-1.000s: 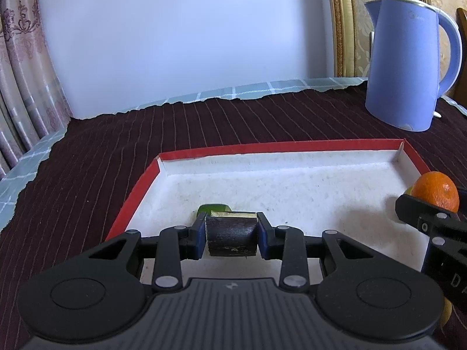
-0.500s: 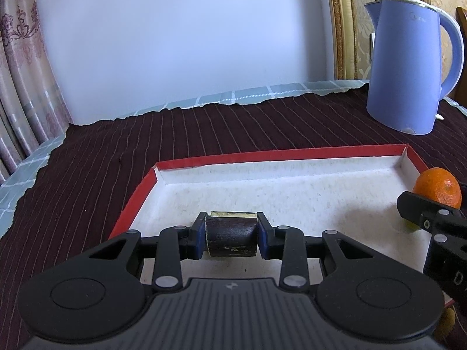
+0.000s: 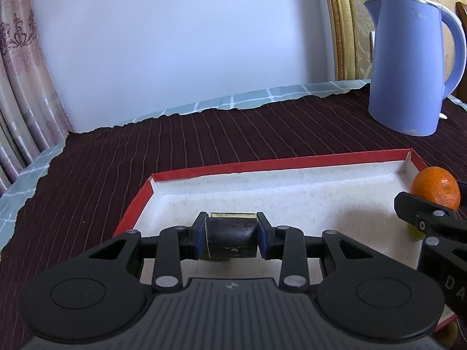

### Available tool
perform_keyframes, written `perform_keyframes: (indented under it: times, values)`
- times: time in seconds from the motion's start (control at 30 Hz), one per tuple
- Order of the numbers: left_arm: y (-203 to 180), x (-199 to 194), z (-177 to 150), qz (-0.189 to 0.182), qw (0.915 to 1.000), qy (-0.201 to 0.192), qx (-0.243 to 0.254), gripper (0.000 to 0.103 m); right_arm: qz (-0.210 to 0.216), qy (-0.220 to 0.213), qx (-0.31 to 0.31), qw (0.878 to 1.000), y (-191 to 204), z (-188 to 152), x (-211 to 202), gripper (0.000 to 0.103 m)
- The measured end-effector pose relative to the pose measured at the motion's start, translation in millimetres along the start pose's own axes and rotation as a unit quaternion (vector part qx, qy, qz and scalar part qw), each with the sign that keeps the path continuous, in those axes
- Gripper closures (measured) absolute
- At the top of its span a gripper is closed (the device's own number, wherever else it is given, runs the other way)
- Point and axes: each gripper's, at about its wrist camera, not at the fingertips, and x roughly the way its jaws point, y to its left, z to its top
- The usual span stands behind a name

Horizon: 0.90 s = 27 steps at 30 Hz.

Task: Organize fruits
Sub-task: 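Carry the wooden piece and orange over the tray with both tools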

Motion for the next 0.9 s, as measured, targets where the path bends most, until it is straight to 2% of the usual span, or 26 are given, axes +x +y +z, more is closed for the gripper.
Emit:
perform_keyframes:
  times: [0.9]
  values:
    - [-14.0, 15.2, 9.7, -0.003, 0.9999, -0.009, 0.005, 0.07, -0.008, 0.008, 0.017, 1.0, -5.8, 2.4, 22.2, 0.062]
